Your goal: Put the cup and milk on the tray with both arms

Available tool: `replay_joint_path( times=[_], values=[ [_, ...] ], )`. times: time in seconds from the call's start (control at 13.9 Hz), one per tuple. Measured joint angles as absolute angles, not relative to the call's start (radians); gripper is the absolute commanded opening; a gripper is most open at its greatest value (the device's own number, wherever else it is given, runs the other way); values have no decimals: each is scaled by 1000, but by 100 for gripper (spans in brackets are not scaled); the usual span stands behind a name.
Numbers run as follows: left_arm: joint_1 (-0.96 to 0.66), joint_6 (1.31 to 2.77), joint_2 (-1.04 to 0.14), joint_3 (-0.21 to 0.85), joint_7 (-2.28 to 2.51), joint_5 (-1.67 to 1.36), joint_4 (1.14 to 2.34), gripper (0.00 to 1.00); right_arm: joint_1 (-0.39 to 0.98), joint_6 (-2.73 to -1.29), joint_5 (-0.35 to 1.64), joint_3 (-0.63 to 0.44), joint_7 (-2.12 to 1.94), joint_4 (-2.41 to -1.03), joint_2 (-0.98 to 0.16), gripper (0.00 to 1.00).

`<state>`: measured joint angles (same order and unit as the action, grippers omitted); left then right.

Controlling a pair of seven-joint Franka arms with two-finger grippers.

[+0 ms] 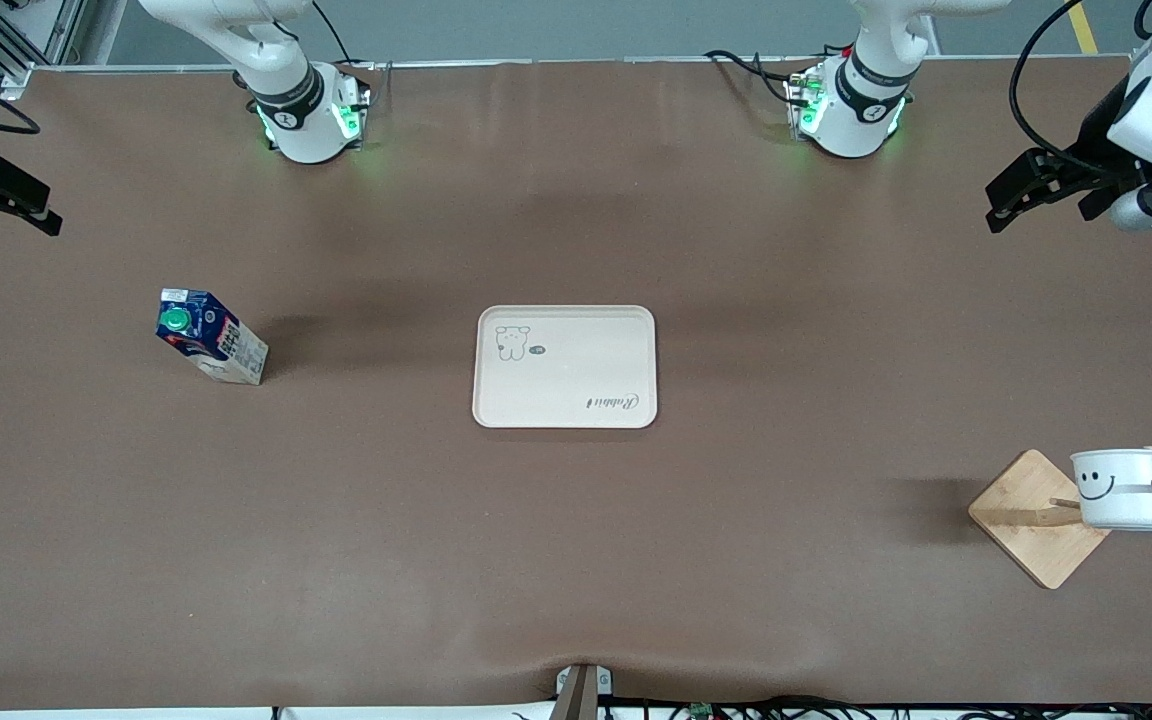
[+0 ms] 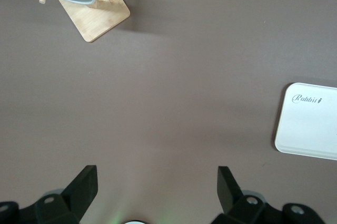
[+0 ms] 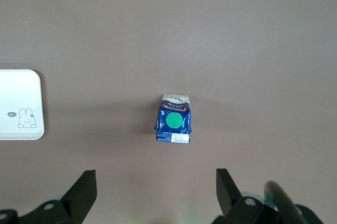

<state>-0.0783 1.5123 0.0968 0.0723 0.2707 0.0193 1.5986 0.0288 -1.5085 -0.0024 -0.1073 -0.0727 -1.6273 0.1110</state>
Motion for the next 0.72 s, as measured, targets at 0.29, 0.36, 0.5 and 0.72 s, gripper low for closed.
replay_joint_path(
  times=[0.29, 0.36, 0.5, 0.72],
  values=[
    [-78, 1512, 97, 73, 271, 19, 1599, 100, 29, -1510, -3, -108, -73, -1627, 109, 100],
    [-78, 1512, 97, 72, 271, 19, 1599, 100, 29, -1511, -3, -108, -73, -1627, 108, 100],
    [-77, 1512, 96, 71, 271, 19, 1599, 100, 29, -1513, -3, -109, -73, -1626, 105, 100],
    [-65, 1512, 93, 69, 271, 25, 1599, 100, 29, -1513, -3, -109, -73, -1609, 80, 100]
  ],
)
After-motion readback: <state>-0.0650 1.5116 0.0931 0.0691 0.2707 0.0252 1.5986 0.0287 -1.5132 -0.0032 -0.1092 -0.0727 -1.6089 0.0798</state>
